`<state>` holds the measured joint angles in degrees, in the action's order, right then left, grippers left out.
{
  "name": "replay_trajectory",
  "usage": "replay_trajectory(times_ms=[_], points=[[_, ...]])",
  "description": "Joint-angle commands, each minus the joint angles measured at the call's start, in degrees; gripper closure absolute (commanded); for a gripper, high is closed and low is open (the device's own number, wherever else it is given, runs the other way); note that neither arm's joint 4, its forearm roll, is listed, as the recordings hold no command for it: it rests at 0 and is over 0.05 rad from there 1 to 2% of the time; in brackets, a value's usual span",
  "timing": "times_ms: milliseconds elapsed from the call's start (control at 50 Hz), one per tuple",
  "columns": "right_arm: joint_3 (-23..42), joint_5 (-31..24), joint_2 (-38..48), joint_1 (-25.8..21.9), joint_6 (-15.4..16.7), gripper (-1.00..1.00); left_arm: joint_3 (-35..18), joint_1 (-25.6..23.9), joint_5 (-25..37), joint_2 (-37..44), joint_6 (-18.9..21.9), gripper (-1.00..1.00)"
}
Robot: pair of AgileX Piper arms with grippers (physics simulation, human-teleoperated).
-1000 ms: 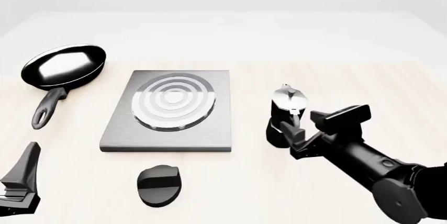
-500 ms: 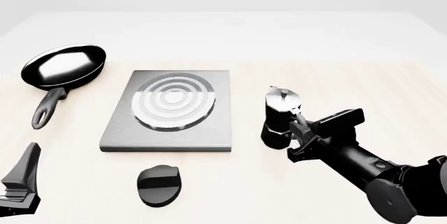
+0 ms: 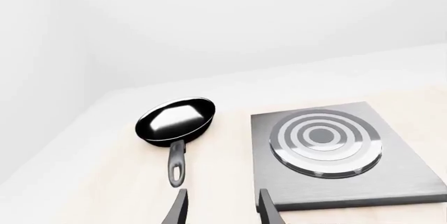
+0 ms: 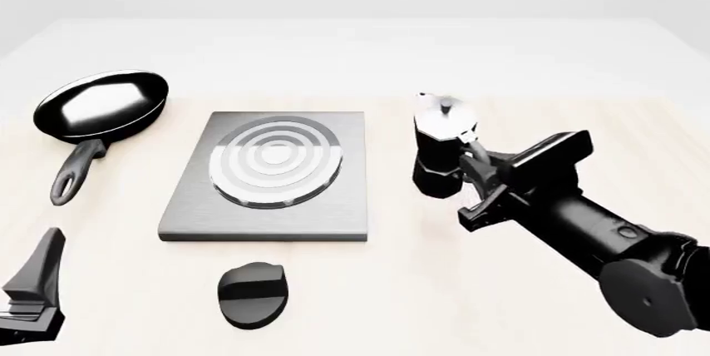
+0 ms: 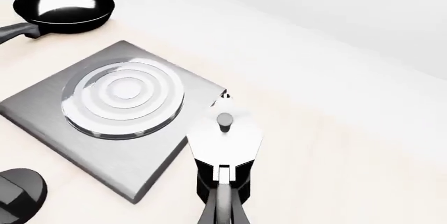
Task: Turn on the stove and put the moka pot on it.
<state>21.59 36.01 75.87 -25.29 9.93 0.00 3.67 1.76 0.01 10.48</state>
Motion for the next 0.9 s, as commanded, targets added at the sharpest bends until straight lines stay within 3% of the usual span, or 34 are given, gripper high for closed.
replay_trajectory(times_ms=[20, 80, 140, 240, 340, 420, 440, 520, 600, 700, 840, 880, 900], points=[[9.14, -6.62, -2.7, -2.44, 4.67, 1.0, 0.0, 0.22, 0.57, 0.0, -0.37, -1.0], [12.87, -8.67, -1.21, -3.92, 3.91, 1.0, 0.0, 0.22, 0.9, 0.0, -0.53, -1.0], [15.19, -8.59, 0.77, -4.74, 5.22, 1.0, 0.0, -0.07, 1.14, 0.0, -0.57, -1.0], [21.22, -10.98, 5.65, -7.43, 3.32, 1.0, 0.0, -0.23, 1.4, 0.0, -0.56, -1.0], [26.2, -10.57, 11.88, -9.59, 4.42, 1.0, 0.0, -0.59, 1.83, 0.0, -0.52, -1.0], [30.25, -11.07, 15.51, -10.93, 3.81, 1.0, 0.0, -0.93, 1.91, 0.0, -0.67, -1.0], [31.71, -12.1, 16.28, -12.0, 2.37, 1.0, 0.0, -0.86, 1.97, 0.0, -0.75, -1.0], [33.8, -11.29, 17.81, -12.58, 4.96, 1.0, 0.0, -0.6, 2.05, 0.0, -0.89, -1.0], [37.38, -12.72, 20.44, -13.79, 4.21, 1.0, 0.0, -0.41, 2.4, 0.0, -0.87, -1.0], [42.8, -15.51, 24.19, -15.93, 0.98, 1.0, 0.0, -0.07, 2.8, 0.0, -0.71, -1.0], [47.16, -16.02, 28.01, -17.11, -0.14, 1.0, 0.0, 0.48, 3.19, 0.0, -1.01, -1.0], [49.04, -17.44, 29.36, -18.14, -3.56, 1.0, 0.0, 0.56, 3.18, 0.0, -1.01, -1.0], [49.44, -17.6, 29.68, -18.3, -3.37, 1.0, 0.0, 0.54, 3.07, 0.0, -1.07, -1.0]])
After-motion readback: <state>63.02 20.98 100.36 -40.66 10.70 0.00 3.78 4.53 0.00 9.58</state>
